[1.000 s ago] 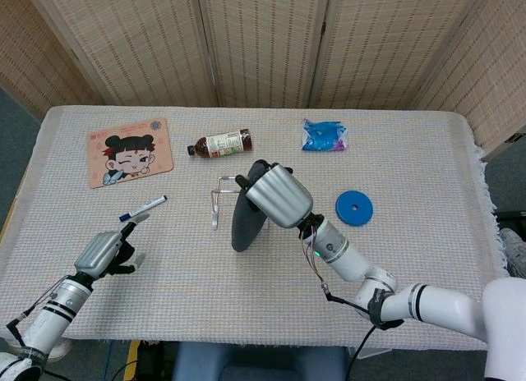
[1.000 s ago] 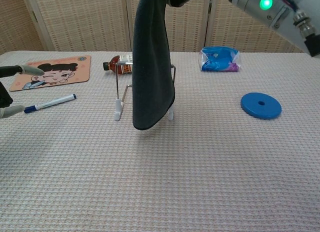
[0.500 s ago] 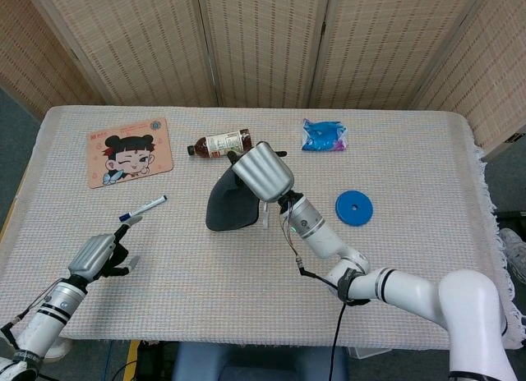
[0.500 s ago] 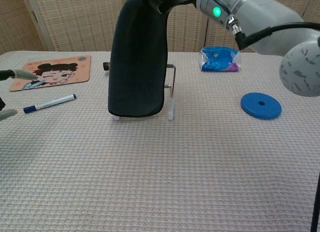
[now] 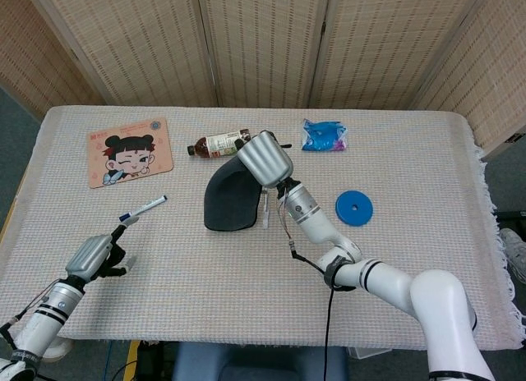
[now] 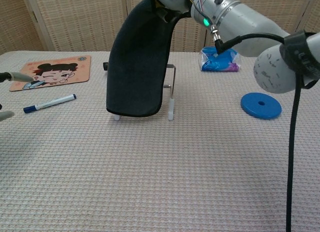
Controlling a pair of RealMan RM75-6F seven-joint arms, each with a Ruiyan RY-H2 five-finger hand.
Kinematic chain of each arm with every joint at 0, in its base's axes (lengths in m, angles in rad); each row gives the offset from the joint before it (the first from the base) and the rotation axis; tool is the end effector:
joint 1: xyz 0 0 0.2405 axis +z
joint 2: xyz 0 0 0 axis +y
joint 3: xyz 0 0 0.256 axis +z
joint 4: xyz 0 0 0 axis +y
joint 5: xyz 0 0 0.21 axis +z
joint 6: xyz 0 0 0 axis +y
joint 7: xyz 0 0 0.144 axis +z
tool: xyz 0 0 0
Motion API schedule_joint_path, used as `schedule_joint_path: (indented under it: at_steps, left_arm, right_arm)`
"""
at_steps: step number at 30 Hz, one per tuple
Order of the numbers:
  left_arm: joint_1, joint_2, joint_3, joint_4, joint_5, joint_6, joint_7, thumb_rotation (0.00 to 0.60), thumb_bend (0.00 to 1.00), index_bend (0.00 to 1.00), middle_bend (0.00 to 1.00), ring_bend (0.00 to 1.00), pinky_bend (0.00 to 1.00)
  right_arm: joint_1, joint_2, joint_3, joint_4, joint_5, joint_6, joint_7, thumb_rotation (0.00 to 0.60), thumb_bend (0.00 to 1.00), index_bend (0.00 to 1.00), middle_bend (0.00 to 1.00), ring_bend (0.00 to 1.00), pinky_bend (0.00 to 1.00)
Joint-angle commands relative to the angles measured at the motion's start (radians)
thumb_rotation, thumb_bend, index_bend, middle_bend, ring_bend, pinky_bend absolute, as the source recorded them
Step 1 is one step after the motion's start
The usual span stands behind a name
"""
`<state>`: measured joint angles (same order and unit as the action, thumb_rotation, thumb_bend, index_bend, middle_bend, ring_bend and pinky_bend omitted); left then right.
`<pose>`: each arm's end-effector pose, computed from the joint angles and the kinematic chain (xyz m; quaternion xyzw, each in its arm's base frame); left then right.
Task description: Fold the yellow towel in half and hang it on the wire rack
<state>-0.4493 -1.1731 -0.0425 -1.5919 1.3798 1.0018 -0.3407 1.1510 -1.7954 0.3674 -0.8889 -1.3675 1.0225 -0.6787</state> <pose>-0.2683 0.2751 0.0856 -0.6317 -0.5528 -0.3878 0.3807 0.0028 -0.4506 -0.0058 0.7336 0.0412 0.3940 0.5522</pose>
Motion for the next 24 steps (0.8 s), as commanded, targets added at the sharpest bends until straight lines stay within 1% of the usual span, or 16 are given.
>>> schedule_joint_path:
  at_steps: [1,3,5,7,9,11,12,15,18,20,23,24]
  left_arm:
    - [0.000,-0.002,0.000,0.003,-0.001,-0.003,-0.003,0.600,0.47,0.06,0.98,0.84,0.98]
    - [0.000,-0.004,0.001,0.005,-0.002,-0.005,-0.004,0.600,0.47,0.06,0.98,0.84,0.98]
    - [0.001,-0.004,0.001,0.006,-0.004,-0.007,-0.004,0.600,0.47,0.06,0.98,0.84,0.98]
    - [0.002,-0.004,0.001,0.006,-0.006,-0.007,-0.002,0.600,0.47,0.06,0.98,0.84,0.98]
    - [0.004,-0.003,0.001,0.005,-0.007,-0.005,-0.001,0.600,0.47,0.06,0.98,0.84,0.98]
    - [0.004,-0.003,0.002,0.006,-0.009,-0.007,-0.001,0.600,0.47,0.06,0.98,0.84,0.98]
    - [0.004,-0.003,0.002,0.006,-0.009,-0.008,0.000,0.600,0.47,0.06,0.98,0.84,0.98]
    - [0.003,-0.005,0.000,0.008,-0.013,-0.012,0.001,0.600,0.47,0.06,0.98,0.84,0.98]
    - [0.003,-0.007,-0.002,0.008,-0.013,-0.011,0.002,0.600,0.47,0.06,0.98,0.84,0.98]
    - [0.002,-0.008,-0.003,0.008,-0.013,-0.011,0.003,0.600,0.47,0.06,0.98,0.84,0.98]
    - [0.002,-0.007,-0.005,0.009,-0.013,-0.009,0.006,0.600,0.47,0.06,0.98,0.84,0.98]
    - [0.001,-0.007,-0.007,0.011,-0.012,-0.008,0.007,0.600,0.47,0.06,0.98,0.84,0.98]
  right_arm:
    - [0.015,-0.027,-0.012,0.052,0.015,-0.022,0.021,0.600,0.66,0.77,0.92,0.99,1.00]
    - [0.022,-0.042,-0.013,0.083,0.023,-0.032,0.035,0.600,0.66,0.77,0.92,0.99,1.00]
    - [0.030,-0.056,-0.010,0.110,0.035,-0.043,0.048,0.600,0.64,0.74,0.92,0.99,1.00]
    - [0.038,-0.073,-0.005,0.138,0.051,-0.057,0.054,0.600,0.59,0.64,0.92,0.99,1.00]
    - [0.046,-0.087,0.003,0.155,0.069,-0.066,0.062,0.600,0.46,0.47,0.91,0.99,1.00]
    - [0.050,-0.094,0.005,0.163,0.075,-0.067,0.068,0.600,0.35,0.34,0.91,0.99,1.00]
    - [0.051,-0.096,0.004,0.165,0.076,-0.068,0.073,0.600,0.32,0.28,0.90,0.99,1.00]
    - [0.052,-0.099,-0.003,0.163,0.075,-0.065,0.093,0.600,0.28,0.17,0.90,0.99,1.00]
    - [0.049,-0.096,-0.004,0.148,0.081,-0.064,0.111,0.600,0.26,0.07,0.90,0.99,1.00]
    - [0.044,-0.090,-0.010,0.137,0.079,-0.056,0.111,0.600,0.25,0.04,0.89,0.99,1.00]
    - [0.023,-0.066,-0.021,0.090,0.073,-0.036,0.120,0.600,0.24,0.03,0.88,0.99,1.00]
    - [0.007,-0.049,-0.028,0.059,0.070,-0.024,0.125,0.600,0.24,0.03,0.88,0.98,1.00]
